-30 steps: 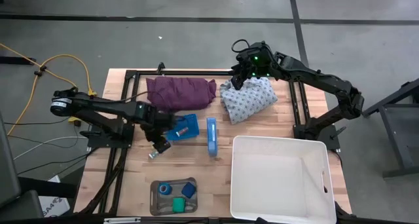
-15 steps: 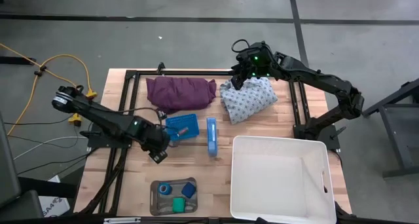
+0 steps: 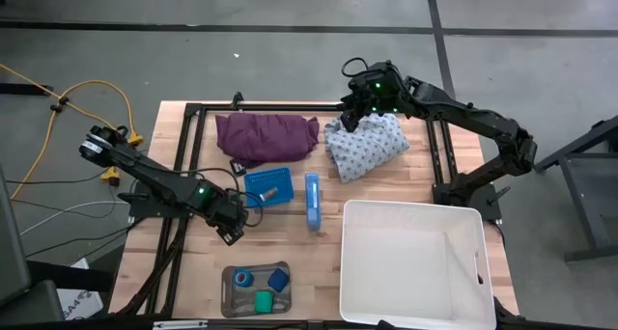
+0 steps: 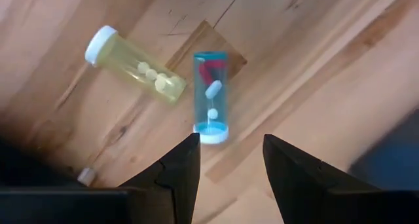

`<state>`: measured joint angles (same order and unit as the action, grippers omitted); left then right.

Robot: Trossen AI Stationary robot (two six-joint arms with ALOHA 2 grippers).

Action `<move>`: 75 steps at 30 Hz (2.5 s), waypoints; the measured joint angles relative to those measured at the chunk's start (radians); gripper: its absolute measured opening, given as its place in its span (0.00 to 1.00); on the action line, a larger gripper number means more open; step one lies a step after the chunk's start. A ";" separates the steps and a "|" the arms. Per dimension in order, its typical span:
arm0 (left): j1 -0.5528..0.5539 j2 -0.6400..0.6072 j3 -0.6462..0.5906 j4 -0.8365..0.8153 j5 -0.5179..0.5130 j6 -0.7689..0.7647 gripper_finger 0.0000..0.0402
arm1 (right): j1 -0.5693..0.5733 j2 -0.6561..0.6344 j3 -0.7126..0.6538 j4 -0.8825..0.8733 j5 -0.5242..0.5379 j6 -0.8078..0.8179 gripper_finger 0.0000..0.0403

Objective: Pick & Place Medicine items
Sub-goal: Put the blue pill bottle into the blue bin

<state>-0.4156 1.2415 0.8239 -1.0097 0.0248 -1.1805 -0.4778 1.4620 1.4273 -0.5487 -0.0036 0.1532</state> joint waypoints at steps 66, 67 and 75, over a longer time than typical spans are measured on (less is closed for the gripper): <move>-0.044 -0.131 -0.173 0.147 0.063 -0.069 0.28 | 0.000 0.000 0.000 0.006 0.000 0.000 0.27; -0.042 -0.161 -0.173 0.139 0.063 -0.069 0.28 | 0.000 0.000 0.000 0.006 0.000 0.000 0.27; -0.036 -0.295 -0.173 0.127 0.024 -0.068 0.28 | 0.000 0.000 0.000 0.006 0.000 0.000 0.27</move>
<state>-0.4514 0.9462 0.6506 -0.8829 0.0491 -1.2485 -0.4778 1.4621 1.4273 -0.5423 -0.0032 0.1528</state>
